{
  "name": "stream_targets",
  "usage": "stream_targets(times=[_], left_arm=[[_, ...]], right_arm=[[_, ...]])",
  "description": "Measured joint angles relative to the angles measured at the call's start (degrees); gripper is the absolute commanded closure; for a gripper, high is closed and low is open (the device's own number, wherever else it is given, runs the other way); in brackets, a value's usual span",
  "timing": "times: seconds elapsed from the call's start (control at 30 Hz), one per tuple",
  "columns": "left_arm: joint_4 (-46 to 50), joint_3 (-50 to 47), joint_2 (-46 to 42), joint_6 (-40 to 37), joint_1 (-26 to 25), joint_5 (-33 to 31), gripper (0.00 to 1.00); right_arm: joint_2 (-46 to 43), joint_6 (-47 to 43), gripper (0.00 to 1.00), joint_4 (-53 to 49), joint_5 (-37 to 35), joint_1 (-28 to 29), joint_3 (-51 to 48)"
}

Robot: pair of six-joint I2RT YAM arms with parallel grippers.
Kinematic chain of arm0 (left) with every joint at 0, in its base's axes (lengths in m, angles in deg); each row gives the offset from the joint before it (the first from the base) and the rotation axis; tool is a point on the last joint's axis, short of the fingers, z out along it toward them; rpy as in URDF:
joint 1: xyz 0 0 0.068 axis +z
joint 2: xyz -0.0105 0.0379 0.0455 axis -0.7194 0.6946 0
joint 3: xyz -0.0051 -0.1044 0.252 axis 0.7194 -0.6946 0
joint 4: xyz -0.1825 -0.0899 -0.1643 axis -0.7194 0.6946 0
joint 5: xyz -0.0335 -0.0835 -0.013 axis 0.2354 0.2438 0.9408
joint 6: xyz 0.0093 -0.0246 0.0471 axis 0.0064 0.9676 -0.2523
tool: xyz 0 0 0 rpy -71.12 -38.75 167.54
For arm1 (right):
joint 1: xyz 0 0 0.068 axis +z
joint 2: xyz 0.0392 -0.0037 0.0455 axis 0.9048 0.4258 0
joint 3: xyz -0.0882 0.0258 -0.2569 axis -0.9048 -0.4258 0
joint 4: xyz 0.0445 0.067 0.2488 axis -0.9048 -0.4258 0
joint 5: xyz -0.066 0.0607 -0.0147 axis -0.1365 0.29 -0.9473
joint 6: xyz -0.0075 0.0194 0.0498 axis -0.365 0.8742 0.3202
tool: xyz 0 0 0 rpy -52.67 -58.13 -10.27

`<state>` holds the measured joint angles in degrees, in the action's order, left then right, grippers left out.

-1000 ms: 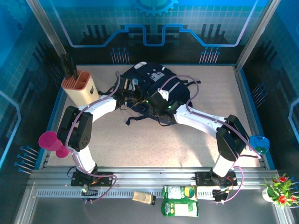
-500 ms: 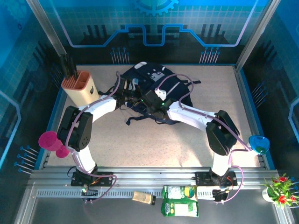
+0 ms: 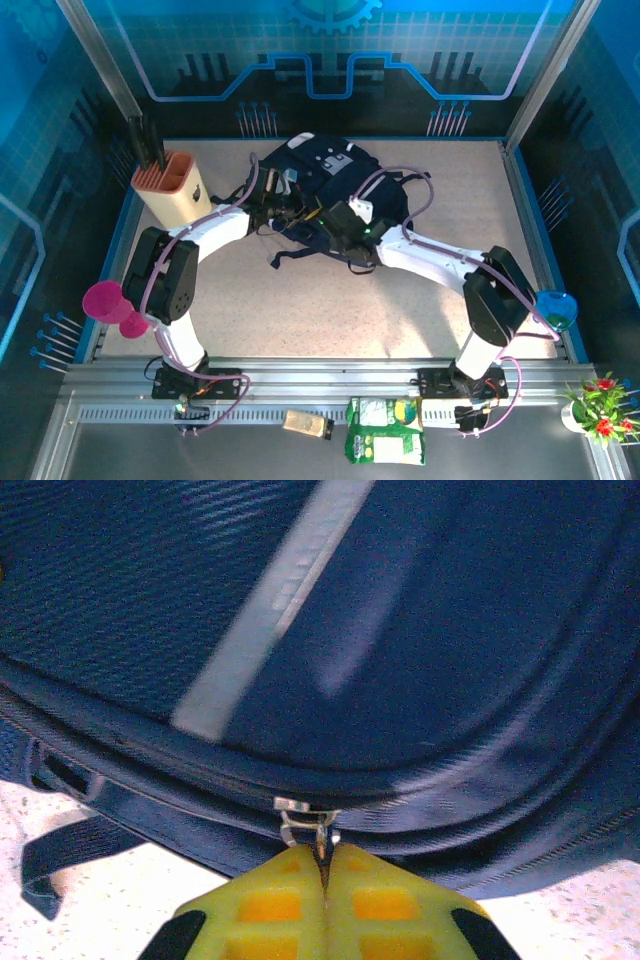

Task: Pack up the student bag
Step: Zip the student bag at the top-center of the table.

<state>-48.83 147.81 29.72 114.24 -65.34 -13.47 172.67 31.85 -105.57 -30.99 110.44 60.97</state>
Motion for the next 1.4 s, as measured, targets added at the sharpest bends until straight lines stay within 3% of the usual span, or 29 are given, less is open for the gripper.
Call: stream_targets(times=[0.4, 0.73, 1.0, 1.4], left_arm=[[0.4, 0.1, 0.0, -0.2, 0.0, 0.2, 1.0], [1.2, 0.1, 0.0, -0.9, 0.0, 0.1, 1.0], [1.9, 0.4, 0.0, -2.9, -0.2, 0.3, 1.0], [4.0, 2.4, 2.0, -6.5, -0.3, 1.6, 1.0]], right_arm=[[1.1, -9.0, 0.83, 0.7, 3.6, -2.7, 0.1], [1.6, -13.6, 0.98, 0.3, 4.1, -3.5, 0.2], [-2.6, -18.1, 0.99, 4.9, 4.7, -8.3, -6.7], [-4.7, -28.9, 1.0, 7.3, 11.7, -14.1, -8.0]])
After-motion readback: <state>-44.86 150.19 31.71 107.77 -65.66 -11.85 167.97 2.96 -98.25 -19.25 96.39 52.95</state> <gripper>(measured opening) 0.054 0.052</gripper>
